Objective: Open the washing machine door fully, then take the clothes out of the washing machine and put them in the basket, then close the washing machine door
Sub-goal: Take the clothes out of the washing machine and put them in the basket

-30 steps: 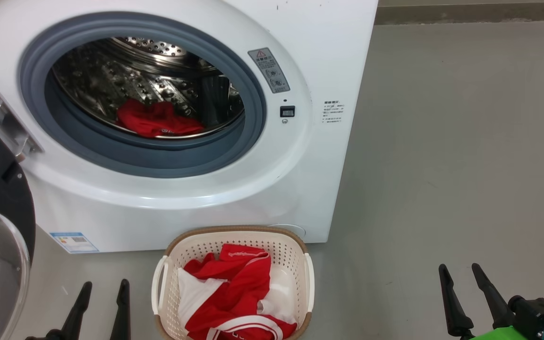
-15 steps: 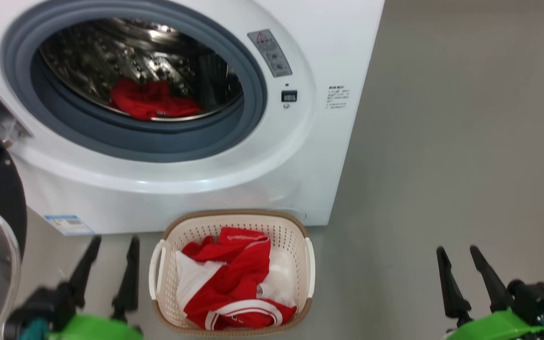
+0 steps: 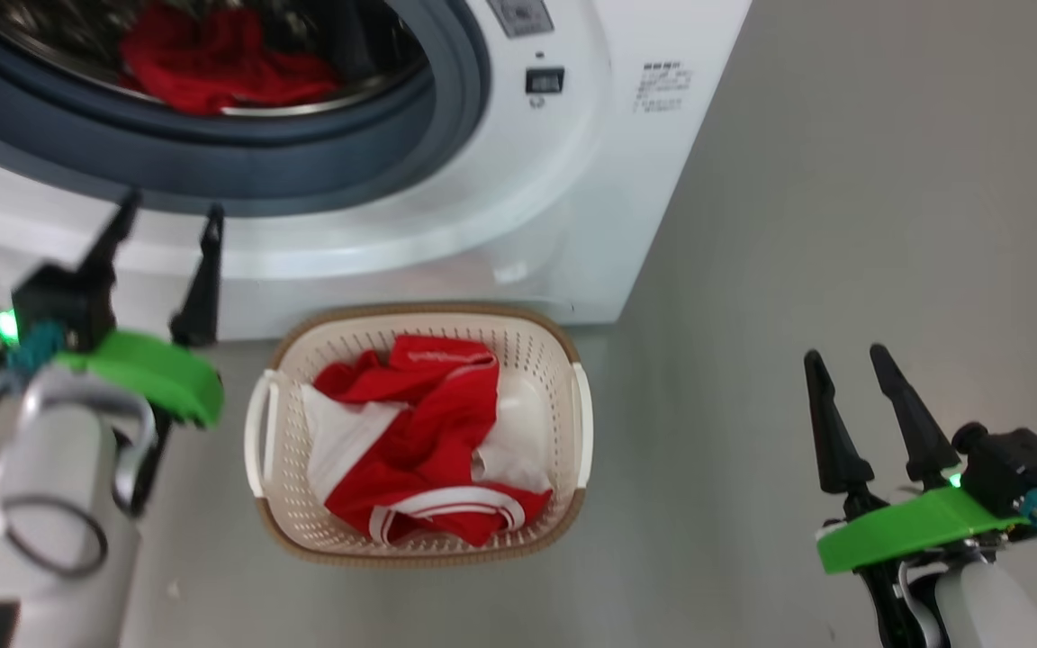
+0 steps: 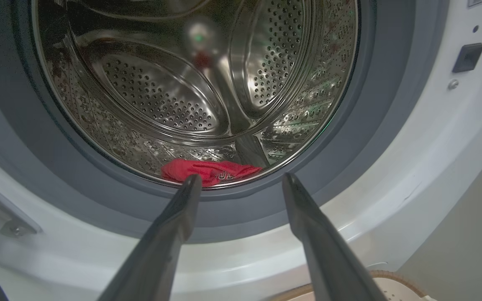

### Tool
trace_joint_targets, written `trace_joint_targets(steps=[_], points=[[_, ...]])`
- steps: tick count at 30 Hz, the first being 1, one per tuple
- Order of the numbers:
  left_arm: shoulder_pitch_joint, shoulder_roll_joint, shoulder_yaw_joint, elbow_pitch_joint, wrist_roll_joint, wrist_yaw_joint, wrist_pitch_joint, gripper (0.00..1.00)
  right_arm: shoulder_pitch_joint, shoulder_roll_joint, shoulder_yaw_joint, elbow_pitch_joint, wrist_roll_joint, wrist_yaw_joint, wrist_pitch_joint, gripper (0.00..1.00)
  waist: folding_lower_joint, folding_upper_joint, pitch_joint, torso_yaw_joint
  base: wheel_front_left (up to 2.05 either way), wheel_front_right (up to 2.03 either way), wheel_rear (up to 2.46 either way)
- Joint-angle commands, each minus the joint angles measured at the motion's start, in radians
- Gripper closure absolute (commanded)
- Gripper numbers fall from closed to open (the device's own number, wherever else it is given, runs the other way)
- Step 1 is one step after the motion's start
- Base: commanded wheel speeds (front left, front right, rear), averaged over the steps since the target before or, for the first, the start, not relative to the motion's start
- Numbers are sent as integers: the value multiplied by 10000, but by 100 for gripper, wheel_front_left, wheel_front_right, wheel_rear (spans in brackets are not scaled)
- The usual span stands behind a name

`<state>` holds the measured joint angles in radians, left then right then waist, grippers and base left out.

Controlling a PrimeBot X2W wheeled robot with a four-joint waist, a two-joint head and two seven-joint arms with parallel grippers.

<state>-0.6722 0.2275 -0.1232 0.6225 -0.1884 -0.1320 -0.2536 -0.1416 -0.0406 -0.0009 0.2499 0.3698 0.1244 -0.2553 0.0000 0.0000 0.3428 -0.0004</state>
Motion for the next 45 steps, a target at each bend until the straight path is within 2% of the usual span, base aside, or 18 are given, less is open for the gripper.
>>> trace_joint_targets(steps=[1,11,18,23,33,45], points=[[-811,597,91,422,406,107,-81,0,-309,-97,306,-282,95,63,-65,0,0,0,940,-336,0,0,0],[-3466,712,-834,2837,1531,503,-30,0,-791,-97,457,-376,298,63,-65,0,0,0,1740,-604,0,0,0],[-5034,916,-1341,4451,2209,1125,322,0,-1100,-97,593,-384,508,63,-65,0,0,0,2124,-824,0,0,0],[-5921,1127,-1650,5297,2519,1285,472,0,-1230,-97,749,-419,697,63,-65,0,0,0,2358,-1033,0,0,0],[-7077,1579,-2234,6226,3004,1515,641,0,-1416,-97,980,-484,923,63,-65,0,0,0,2777,-1447,0,0,0],[-7467,1903,-2589,6554,3112,1750,1120,0,-1499,-97,1186,-532,1088,63,-65,0,0,0,3006,-1723,0,0,0]])
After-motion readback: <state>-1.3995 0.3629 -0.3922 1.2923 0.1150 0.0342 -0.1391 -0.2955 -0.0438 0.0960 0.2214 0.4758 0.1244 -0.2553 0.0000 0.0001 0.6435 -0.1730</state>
